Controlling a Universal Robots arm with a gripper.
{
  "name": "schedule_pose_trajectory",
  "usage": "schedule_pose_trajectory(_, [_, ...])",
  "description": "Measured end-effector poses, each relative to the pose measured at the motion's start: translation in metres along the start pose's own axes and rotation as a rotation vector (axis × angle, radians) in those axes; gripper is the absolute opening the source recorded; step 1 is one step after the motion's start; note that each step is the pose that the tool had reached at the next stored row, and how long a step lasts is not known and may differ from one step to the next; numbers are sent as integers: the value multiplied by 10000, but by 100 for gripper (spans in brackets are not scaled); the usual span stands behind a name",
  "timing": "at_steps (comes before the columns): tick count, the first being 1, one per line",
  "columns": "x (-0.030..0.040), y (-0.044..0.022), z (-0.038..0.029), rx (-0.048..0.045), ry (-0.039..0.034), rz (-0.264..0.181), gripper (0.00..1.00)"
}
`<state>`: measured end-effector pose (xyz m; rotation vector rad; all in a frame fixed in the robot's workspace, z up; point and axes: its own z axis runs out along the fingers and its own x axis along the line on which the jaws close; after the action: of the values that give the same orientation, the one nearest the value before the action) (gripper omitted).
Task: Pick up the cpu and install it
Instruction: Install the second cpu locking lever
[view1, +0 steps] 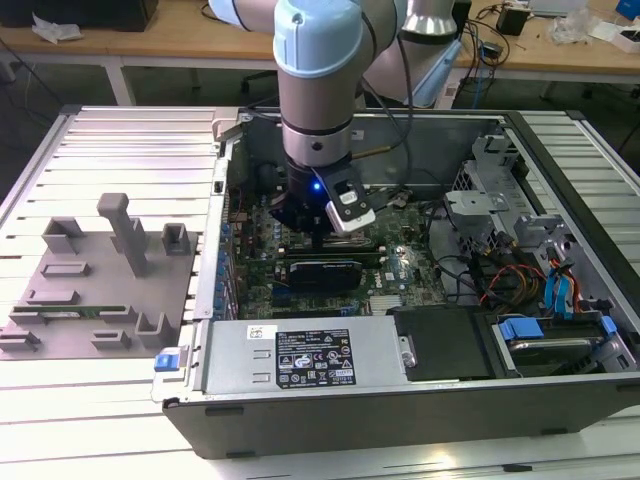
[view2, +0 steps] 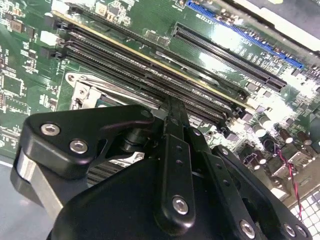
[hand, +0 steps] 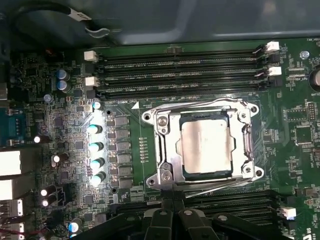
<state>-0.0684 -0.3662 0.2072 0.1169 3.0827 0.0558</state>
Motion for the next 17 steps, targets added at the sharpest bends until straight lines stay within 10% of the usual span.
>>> schedule_pose_trajectory(3, [25, -11, 8, -87, -14, 5, 11])
schedule_pose_trajectory(8, [50, -13, 53, -508, -50, 25, 11])
schedule_pose_trajectory(17, [93, -19, 50, -509, -45, 27, 11])
